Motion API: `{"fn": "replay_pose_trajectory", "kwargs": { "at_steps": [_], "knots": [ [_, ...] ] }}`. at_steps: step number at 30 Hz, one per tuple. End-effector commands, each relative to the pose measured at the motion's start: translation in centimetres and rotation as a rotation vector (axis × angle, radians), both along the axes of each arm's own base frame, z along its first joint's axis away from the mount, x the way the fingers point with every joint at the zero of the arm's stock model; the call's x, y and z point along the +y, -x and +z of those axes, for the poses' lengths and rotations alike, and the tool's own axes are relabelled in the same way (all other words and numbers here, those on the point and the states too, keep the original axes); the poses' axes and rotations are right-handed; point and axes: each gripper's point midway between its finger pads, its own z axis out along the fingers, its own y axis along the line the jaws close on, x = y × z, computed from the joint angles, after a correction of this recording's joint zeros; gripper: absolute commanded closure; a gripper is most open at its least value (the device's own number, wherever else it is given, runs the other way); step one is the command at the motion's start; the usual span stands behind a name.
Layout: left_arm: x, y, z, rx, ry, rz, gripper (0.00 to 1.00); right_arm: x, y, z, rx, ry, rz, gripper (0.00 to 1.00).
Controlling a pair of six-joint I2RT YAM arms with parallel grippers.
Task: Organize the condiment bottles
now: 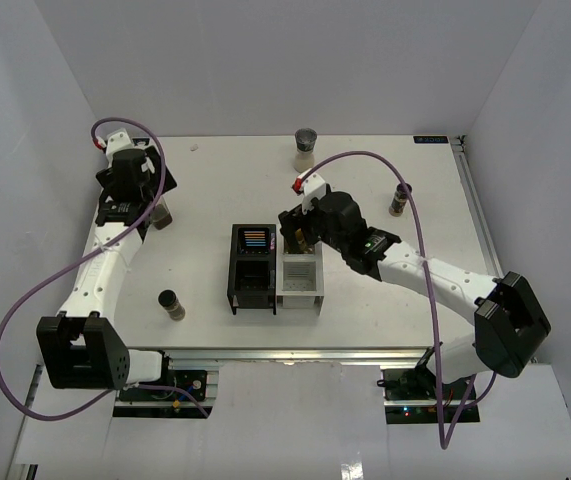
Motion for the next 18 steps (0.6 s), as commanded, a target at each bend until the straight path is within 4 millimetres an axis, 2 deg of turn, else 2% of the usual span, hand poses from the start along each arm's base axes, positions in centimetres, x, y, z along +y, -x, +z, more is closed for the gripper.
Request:
{"fn": "replay_pose_trajectory", "kwargs": {
  "at_steps": [1, 4, 7, 12, 16, 18],
  "knots": [
    [0.6, -1.0, 3.5, -0.082, -0.023, 0.003, 0.02, -0.2, -0.7, 5.4, -0.088, -0.059, -0.038, 0.06],
    [0.7, -1.5, 3.6, -0.078, -0.027, -0.001, 0.04, -1.2, -0.5, 6.3, -0.086, -0.052, -0.070, 0.03],
    [0.9, -2.2, 3.4, -0.065, -0.035, 0.006, 0.05, -3.2, -0.5, 7.7, -0.081, -0.043, -0.160, 0.02],
    [1.2, -3.1, 2.6, -0.057, -0.035, 0.011, 0.08, -5.2, 1.1, 9.7, -0.099, -0.094, -0.185, 0.02],
    [1.3, -3.8, 1.4, -0.033, -0.043, 0.014, 0.09, -5.8, 2.1, 11.4, -0.128, -0.150, -0.169, 0.02],
    [1.7, -4.2, 1.1, -0.023, -0.060, 0.032, 0.09, -6.0, 2.3, 11.5, -0.133, -0.155, -0.168, 0.02]
  ]
}}
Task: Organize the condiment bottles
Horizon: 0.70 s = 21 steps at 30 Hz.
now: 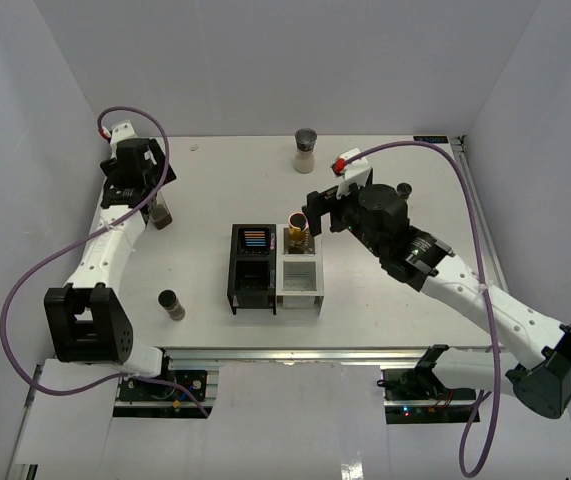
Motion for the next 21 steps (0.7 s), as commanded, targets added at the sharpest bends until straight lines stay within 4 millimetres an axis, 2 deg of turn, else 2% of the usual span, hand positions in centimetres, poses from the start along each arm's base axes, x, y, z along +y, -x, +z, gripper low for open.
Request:
{"fn": "replay_pose_trajectory", "kwargs": {
  "at_steps": [1, 3, 9, 15, 18, 21],
  "knots": [
    [1.0, -1.1, 1.8, -0.048, -0.038, 0.027, 0.09, -0.7, 0.6, 1.4, -0.028, -0.048, -0.013, 0.02],
    [1.0, -1.4, 1.8, -0.053, -0.044, 0.022, 0.09, -0.8, 0.7, 1.5, -0.033, -0.054, -0.012, 0.02],
    [1.0, -1.7, -0.6, -0.003, -0.032, 0.035, 0.09, -1.1, 0.8, 1.6, -0.047, -0.061, -0.018, 0.03],
    [1.2, -2.4, -2.1, 0.035, -0.030, 0.047, 0.09, -1.3, 0.8, 1.3, -0.051, -0.061, -0.025, 0.03],
    [2.7, -2.5, -2.6, 0.042, -0.026, 0.081, 0.10, -1.3, 0.8, 1.3, -0.055, -0.059, -0.027, 0.03],
    [2.9, -2.9, -2.7, 0.039, -0.027, 0.083, 0.11, -1.4, 0.7, 1.3, -0.057, -0.056, -0.032, 0.03]
  ]
}}
